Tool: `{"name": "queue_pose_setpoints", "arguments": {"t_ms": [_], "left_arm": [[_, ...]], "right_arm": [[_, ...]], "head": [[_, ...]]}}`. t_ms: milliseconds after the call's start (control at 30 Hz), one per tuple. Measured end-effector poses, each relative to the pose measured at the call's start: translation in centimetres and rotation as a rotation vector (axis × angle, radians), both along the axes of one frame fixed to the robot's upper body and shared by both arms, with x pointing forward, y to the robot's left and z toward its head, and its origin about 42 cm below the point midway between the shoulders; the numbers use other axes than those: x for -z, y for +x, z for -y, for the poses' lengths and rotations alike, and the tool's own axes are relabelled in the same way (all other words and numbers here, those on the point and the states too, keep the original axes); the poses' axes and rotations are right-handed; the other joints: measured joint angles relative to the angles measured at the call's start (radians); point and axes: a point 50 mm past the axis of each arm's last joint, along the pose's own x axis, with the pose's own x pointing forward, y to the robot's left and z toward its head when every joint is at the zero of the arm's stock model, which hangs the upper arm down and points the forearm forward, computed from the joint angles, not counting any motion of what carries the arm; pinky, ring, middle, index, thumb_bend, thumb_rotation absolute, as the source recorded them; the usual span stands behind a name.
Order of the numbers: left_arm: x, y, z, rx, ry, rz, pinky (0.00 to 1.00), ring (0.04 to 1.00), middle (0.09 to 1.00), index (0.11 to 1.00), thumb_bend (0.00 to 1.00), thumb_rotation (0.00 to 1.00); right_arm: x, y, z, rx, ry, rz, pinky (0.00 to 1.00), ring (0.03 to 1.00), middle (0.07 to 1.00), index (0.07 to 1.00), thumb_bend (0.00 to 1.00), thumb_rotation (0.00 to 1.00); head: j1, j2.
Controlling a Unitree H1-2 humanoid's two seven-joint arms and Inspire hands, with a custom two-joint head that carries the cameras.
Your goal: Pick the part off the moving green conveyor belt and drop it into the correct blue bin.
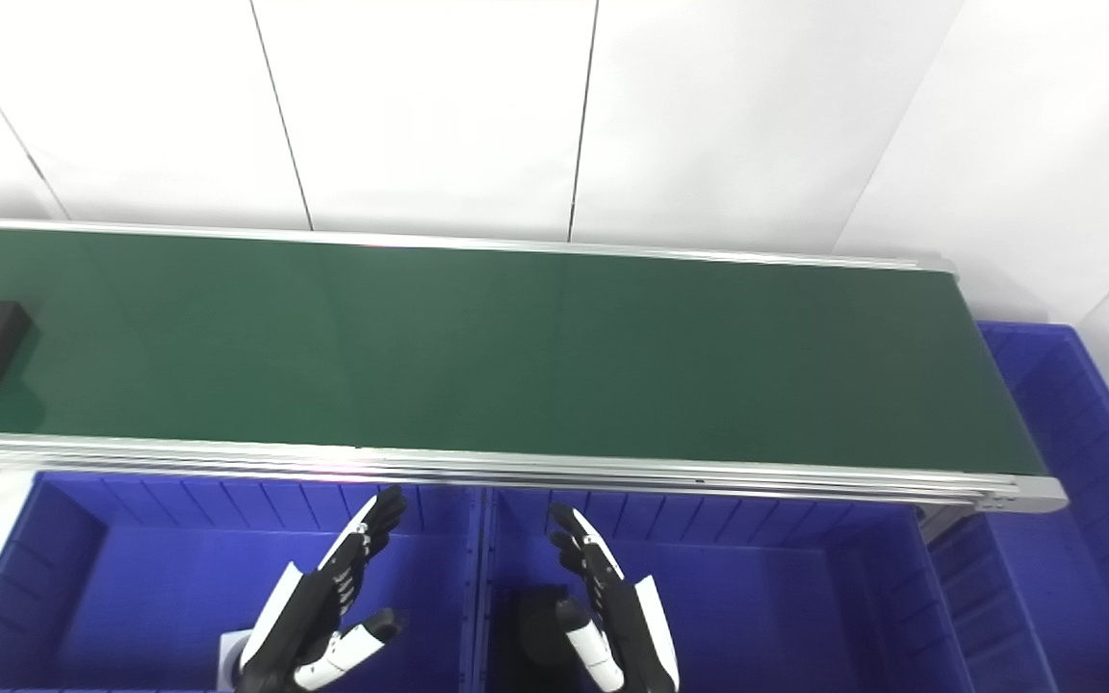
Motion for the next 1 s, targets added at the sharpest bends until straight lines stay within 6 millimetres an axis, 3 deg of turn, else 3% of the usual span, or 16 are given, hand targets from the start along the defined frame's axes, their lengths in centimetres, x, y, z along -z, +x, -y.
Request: {"name": "queue_pose_setpoints", "arguments": {"t_ms": [1000], "left_arm": [[-0.91,0.03,0.29,0.003,-0.014,0.024,0.99,0.972,0.961,0.961,0.75,0.78]], "right_arm": [[-0.16,0.04,0.12,-0.006,-0.001,0.006,0.89,0.9,0.937,0.909,0.84,1.0]], "head": [[-0.002,0.003]]}}
